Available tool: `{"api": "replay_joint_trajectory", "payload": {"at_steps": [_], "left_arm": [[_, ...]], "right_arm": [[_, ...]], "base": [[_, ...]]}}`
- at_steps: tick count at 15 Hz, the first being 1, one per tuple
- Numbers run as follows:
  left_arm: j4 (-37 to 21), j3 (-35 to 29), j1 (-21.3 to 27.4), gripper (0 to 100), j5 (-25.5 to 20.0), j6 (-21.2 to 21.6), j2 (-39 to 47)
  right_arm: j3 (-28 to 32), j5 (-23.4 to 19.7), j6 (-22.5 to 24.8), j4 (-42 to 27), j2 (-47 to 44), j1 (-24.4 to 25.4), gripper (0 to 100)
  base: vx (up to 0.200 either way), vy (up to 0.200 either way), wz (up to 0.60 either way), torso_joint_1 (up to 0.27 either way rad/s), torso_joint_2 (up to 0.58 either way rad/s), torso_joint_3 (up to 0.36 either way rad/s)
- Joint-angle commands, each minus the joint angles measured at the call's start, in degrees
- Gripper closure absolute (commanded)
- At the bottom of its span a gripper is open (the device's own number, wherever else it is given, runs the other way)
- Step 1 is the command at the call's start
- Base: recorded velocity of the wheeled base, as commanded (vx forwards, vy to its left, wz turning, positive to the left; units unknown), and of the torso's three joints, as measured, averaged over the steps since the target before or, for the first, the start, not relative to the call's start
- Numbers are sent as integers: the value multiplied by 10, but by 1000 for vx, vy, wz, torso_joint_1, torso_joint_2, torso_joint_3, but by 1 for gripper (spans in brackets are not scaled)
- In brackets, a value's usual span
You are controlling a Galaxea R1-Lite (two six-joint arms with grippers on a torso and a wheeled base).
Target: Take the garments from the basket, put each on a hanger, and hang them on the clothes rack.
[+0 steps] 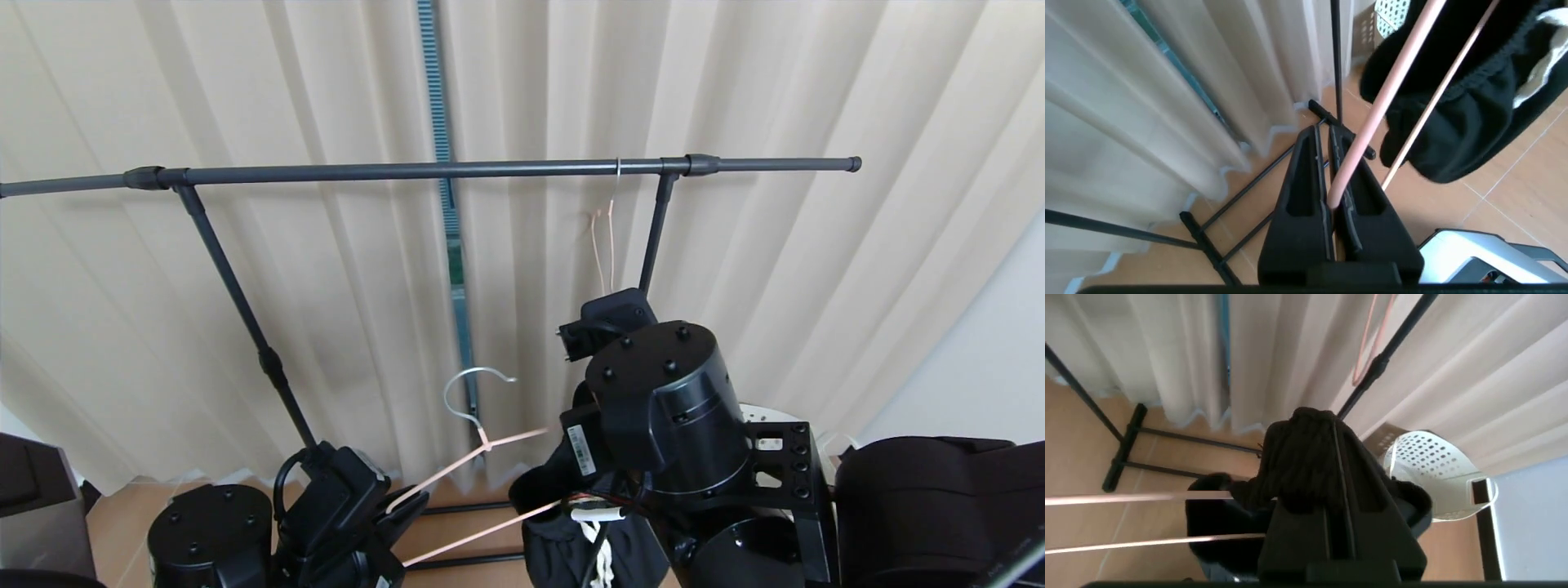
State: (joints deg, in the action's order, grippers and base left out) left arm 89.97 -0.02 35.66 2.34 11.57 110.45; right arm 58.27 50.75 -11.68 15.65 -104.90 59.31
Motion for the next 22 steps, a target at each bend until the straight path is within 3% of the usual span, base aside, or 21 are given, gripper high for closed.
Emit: {"api": "replay_joint_trajectory", "payload": {"at_steps": [1,8,17,18,22], "left_arm": [[0,0,0,100,0,0,2],[0,0,1,100,0,1,2],[0,0,5,100,0,1,-1],[0,0,5,100,0,1,-1],[0,0,6,100,-1,1,-5]], "right_arm": [[6,0,-6,2,-15,8,100],[32,-6,-71,2,-15,64,100],[53,-22,-113,2,-15,68,100],[53,-21,-113,1,-14,67,0],[54,-21,-111,2,-13,58,0]], "base": [[0,0,0,0,0,0],[0,0,0,0,0,0],[0,0,0,0,0,0],[0,0,0,0,0,0],[0,0,0,0,0,0]]}}
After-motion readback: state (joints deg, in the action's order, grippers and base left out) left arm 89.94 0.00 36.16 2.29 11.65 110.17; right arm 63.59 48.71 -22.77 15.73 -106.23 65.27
